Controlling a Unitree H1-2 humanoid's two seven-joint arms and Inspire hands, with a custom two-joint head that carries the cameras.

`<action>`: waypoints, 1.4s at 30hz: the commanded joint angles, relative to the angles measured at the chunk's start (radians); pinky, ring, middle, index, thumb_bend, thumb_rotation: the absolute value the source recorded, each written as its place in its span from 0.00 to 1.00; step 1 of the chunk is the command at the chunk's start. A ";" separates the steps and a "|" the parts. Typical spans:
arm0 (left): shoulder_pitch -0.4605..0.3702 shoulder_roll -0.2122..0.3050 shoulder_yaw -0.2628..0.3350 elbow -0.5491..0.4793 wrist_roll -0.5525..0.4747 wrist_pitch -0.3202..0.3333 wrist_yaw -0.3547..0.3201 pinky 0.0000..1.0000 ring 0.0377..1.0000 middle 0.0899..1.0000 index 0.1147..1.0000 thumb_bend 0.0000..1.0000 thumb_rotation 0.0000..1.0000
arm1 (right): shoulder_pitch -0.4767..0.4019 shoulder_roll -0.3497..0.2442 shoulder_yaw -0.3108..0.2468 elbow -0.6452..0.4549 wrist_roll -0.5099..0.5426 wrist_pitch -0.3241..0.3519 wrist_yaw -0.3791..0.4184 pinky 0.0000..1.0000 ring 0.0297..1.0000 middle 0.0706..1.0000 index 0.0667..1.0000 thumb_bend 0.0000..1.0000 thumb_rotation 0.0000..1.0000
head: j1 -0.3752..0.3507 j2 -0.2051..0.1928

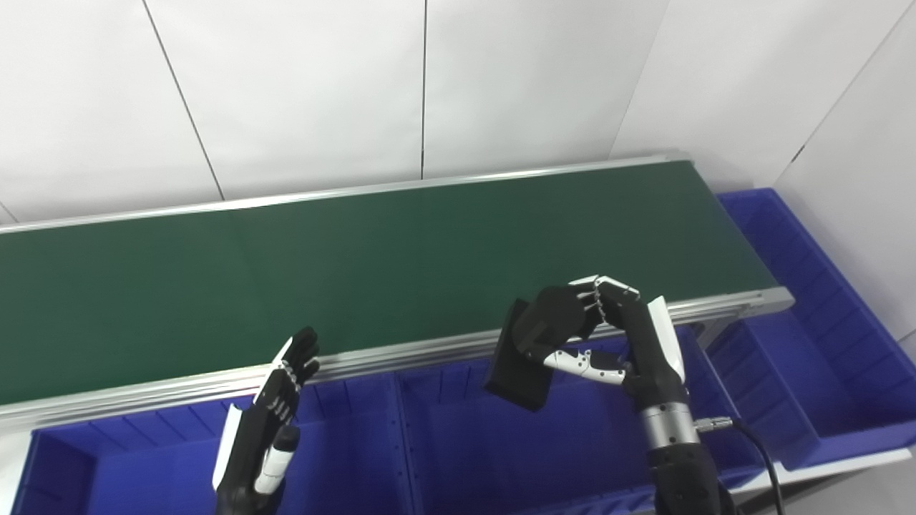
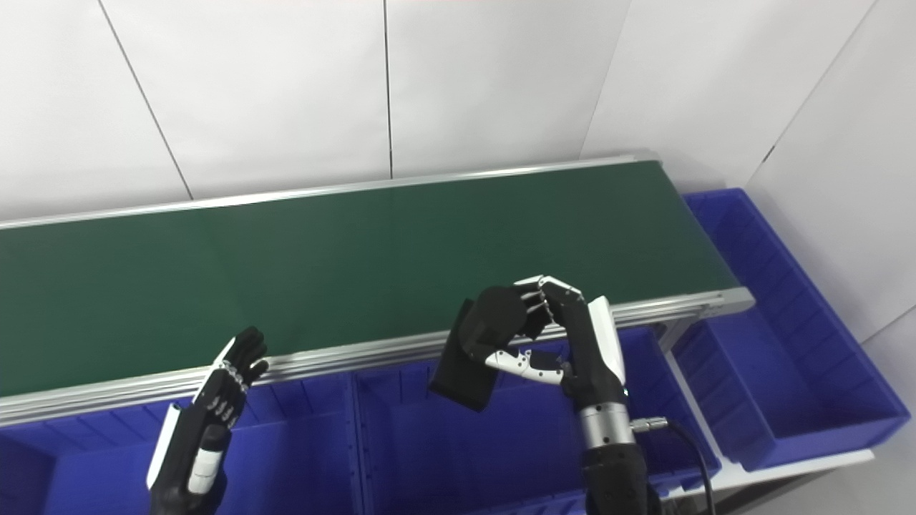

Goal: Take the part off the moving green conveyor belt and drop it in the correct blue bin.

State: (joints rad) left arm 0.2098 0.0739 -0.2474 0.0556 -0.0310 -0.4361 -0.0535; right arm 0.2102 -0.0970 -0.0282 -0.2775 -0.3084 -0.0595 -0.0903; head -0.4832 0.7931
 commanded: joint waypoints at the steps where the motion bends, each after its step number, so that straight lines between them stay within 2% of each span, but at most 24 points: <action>1: -0.004 -0.007 0.009 -0.031 0.006 -0.034 -0.022 0.90 0.93 0.92 0.89 0.81 0.91 | 0.002 0.004 -0.007 -0.033 0.002 0.009 -0.004 0.34 0.36 0.40 0.51 0.52 0.00 | -0.004 0.007; 5: -0.005 -0.011 0.021 -0.040 -0.002 -0.034 -0.040 0.90 0.93 0.93 0.89 0.78 0.90 | 0.014 -0.003 0.008 -0.024 -0.018 0.019 0.013 0.34 0.38 0.41 0.50 0.52 0.00 | -0.005 0.022; 11: -0.007 -0.019 0.038 -0.035 0.000 -0.034 -0.050 0.90 0.93 0.92 0.89 0.77 0.90 | 0.024 -0.028 0.039 -0.020 -0.054 0.025 0.046 0.32 0.36 0.41 0.49 0.52 0.00 | -0.003 0.016; 17: -0.008 -0.028 0.048 -0.024 0.002 -0.034 -0.064 0.90 0.93 0.93 0.89 0.78 0.90 | 0.027 -0.049 0.073 0.018 -0.139 0.062 0.066 0.29 0.35 0.40 0.49 0.52 0.00 | 0.012 0.010; 26: -0.004 -0.037 0.055 -0.024 0.007 -0.034 -0.068 0.90 0.92 0.92 0.89 0.77 0.89 | -0.022 -0.060 0.148 0.125 -0.310 0.017 0.010 0.28 0.31 0.37 0.48 0.52 0.00 | 0.036 0.003; 29: -0.003 -0.036 0.054 -0.026 0.013 -0.034 -0.068 0.90 0.93 0.93 0.89 0.77 0.89 | -0.040 -0.062 0.167 0.165 -0.334 0.027 0.003 0.25 0.28 0.35 0.48 0.52 0.00 | 0.037 0.003; 34: 0.002 -0.040 0.056 -0.030 0.017 -0.034 -0.063 0.90 0.92 0.92 0.88 0.78 0.89 | -0.073 -0.073 0.203 0.275 -0.379 0.002 -0.043 0.25 0.27 0.35 0.47 0.52 0.00 | 0.044 0.003; 36: 0.004 -0.040 0.056 -0.032 0.017 -0.034 -0.064 0.90 0.92 0.92 0.89 0.78 0.89 | -0.090 -0.082 0.230 0.322 -0.414 -0.006 -0.066 0.26 0.28 0.35 0.47 0.52 0.00 | 0.044 0.002; 38: 0.004 -0.041 0.056 -0.032 0.016 -0.034 -0.066 0.90 0.92 0.92 0.89 0.78 0.89 | -0.111 -0.097 0.265 0.366 -0.462 0.000 -0.083 0.34 0.39 0.39 0.48 0.52 0.00 | 0.044 0.002; 42: 0.004 -0.041 0.055 -0.032 0.020 -0.033 -0.065 0.90 0.93 0.93 0.89 0.78 0.89 | -0.152 -0.120 0.327 0.439 -0.534 0.019 -0.116 0.39 0.44 0.42 0.47 0.52 0.00 | 0.047 0.002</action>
State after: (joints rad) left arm 0.2208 0.0376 -0.1919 0.0537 -0.0179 -0.4361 -0.1056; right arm 0.0942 -0.2115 0.2924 0.1662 -0.8181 -0.0045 -0.1666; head -0.4387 0.7946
